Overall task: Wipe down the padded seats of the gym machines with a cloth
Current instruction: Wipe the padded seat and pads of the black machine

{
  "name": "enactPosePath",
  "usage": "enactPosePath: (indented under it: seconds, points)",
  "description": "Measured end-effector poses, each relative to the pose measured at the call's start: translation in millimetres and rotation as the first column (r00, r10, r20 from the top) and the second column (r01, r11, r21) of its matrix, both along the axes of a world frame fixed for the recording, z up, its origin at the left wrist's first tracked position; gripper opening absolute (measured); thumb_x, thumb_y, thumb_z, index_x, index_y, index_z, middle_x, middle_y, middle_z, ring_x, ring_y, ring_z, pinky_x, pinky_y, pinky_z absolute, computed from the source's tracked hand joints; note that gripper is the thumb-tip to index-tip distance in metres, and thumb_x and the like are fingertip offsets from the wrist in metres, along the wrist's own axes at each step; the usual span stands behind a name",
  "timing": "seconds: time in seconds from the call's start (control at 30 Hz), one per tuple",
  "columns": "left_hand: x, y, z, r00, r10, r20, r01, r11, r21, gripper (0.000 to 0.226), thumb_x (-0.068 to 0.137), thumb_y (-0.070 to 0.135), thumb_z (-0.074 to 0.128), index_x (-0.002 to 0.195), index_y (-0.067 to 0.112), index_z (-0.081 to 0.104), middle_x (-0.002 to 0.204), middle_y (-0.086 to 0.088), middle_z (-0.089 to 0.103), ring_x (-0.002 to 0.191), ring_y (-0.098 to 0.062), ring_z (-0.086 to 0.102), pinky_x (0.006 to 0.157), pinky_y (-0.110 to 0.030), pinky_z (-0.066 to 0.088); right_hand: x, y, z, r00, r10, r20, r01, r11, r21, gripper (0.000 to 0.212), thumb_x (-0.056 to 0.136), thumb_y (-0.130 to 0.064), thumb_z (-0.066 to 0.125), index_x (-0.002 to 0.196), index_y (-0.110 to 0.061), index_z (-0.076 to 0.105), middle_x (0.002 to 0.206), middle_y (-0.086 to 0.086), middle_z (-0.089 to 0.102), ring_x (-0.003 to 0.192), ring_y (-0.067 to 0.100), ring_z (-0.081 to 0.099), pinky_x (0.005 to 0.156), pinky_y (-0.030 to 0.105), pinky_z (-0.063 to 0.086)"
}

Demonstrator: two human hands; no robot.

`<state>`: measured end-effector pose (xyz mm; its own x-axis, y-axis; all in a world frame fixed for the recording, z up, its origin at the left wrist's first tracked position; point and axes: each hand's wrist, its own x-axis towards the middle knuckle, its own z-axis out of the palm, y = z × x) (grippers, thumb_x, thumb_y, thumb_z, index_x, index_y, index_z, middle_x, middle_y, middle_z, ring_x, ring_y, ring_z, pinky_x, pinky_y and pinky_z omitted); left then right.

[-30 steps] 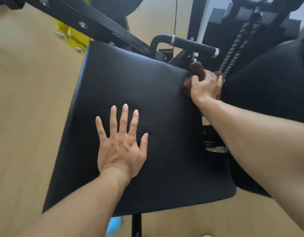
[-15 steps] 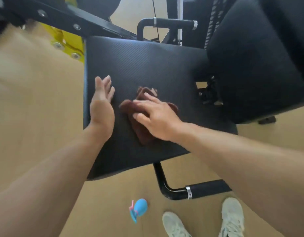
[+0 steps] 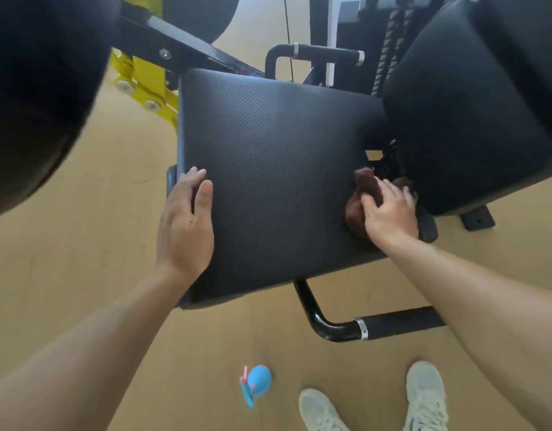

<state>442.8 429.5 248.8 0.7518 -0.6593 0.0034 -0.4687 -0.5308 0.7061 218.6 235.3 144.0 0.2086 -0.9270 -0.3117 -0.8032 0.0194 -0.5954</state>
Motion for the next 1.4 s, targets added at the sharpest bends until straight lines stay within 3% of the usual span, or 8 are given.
enactPosePath:
  seconds: [0.13, 0.23, 0.3, 0.5, 0.6, 0.97, 1.23, 1.4]
  points:
    - [-17, 1, -5, 0.999, -0.035, 0.001, 0.035, 0.997, -0.069, 0.049, 0.107, 0.044, 0.031, 0.146, 0.022, 0.05, 0.157, 0.008, 0.042, 0.149, -0.007, 0.03, 0.124, -0.035, 0.024, 57, 69, 33, 0.94, 0.288, 0.184, -0.256, 0.95, -0.181, 0.045, 0.103, -0.041, 0.05, 0.145, -0.026, 0.053, 0.153, -0.003, 0.05, 0.15, 0.026, 0.032, 0.123, 0.046, 0.027]
    - [-19, -10, 6, 0.999, -0.025, 0.048, 0.031, 0.989, -0.142, 0.065, 0.101, 0.054, 0.02, 0.147, 0.019, 0.049, 0.155, 0.004, 0.046, 0.146, -0.009, 0.036, 0.123, -0.033, 0.026, 115, 111, 47, 0.53, 0.844, 0.082, -0.747, 0.511, -0.426, 0.047, 0.101, -0.049, 0.046, 0.145, -0.033, 0.053, 0.155, -0.006, 0.05, 0.154, 0.024, 0.025, 0.127, 0.045, 0.017]
    - [-15, -21, 14, 0.997, -0.013, 0.076, 0.025, 0.985, -0.168, 0.07, 0.099, 0.056, 0.017, 0.146, 0.017, 0.049, 0.153, -0.001, 0.05, 0.143, -0.011, 0.041, 0.121, -0.033, 0.029, 148, 89, 48, 0.451, 0.893, 0.012, -0.798, 0.409, -0.442, 0.051, 0.102, -0.052, 0.042, 0.149, -0.033, 0.049, 0.159, -0.006, 0.045, 0.156, 0.023, 0.02, 0.127, 0.046, 0.014]
    - [-29, -52, 11, 0.996, -0.061, 0.066, 0.063, 0.997, -0.036, 0.056, 0.108, 0.043, 0.019, 0.149, 0.017, 0.047, 0.156, 0.004, 0.044, 0.143, -0.004, 0.034, 0.114, -0.012, 0.018, 150, -33, 34, 0.868, 0.484, 0.11, -0.474, 0.874, -0.104, 0.053, 0.106, -0.05, 0.038, 0.157, -0.034, 0.034, 0.168, -0.01, 0.026, 0.158, 0.021, 0.003, 0.126, 0.04, -0.001]
    - [-55, -60, 4, 0.992, -0.121, -0.026, 0.119, 0.992, -0.048, 0.055, 0.109, 0.045, 0.02, 0.148, 0.02, 0.049, 0.153, 0.01, 0.045, 0.134, 0.009, 0.032, 0.105, 0.003, 0.015, 82, -43, 4, 0.957, 0.285, 0.054, -0.283, 0.958, -0.043, 0.052, 0.106, -0.048, 0.042, 0.155, -0.031, 0.038, 0.165, -0.01, 0.032, 0.157, 0.022, 0.009, 0.125, 0.041, 0.008]
    - [-133, -55, -22, 0.944, -0.174, -0.28, 0.156, 0.984, -0.087, 0.061, 0.098, 0.062, 0.025, 0.142, 0.03, 0.054, 0.154, 0.014, 0.045, 0.146, -0.001, 0.033, 0.123, -0.035, 0.026, -50, 6, -27, 0.99, 0.054, 0.129, -0.044, 0.995, -0.085, 0.049, 0.105, -0.035, 0.051, 0.151, -0.02, 0.046, 0.156, 0.0, 0.047, 0.148, 0.023, 0.035, 0.123, 0.048, 0.027]
    - [-134, 10, -3, 0.953, 0.006, -0.302, -0.06, 0.984, -0.17, 0.051, 0.104, 0.049, 0.03, 0.137, 0.024, 0.059, 0.143, 0.017, 0.054, 0.135, 0.011, 0.042, 0.104, 0.001, 0.027, -46, 71, -4, 0.908, -0.381, 0.175, 0.354, 0.92, 0.168, 0.055, 0.105, -0.035, 0.052, 0.156, -0.02, 0.038, 0.165, 0.004, 0.033, 0.155, 0.025, 0.024, 0.124, 0.043, 0.027]
    - [-137, 99, 11, 0.9, 0.249, -0.357, -0.291, 0.954, -0.067, 0.045, 0.106, 0.046, 0.031, 0.132, 0.027, 0.062, 0.136, 0.01, 0.062, 0.131, -0.002, 0.052, 0.105, -0.01, 0.035, 34, 164, 61, 0.975, -0.024, 0.221, -0.001, 0.994, 0.11, 0.047, 0.106, -0.03, 0.052, 0.152, -0.026, 0.044, 0.165, -0.008, 0.032, 0.159, 0.019, 0.005, 0.125, 0.048, 0.025]
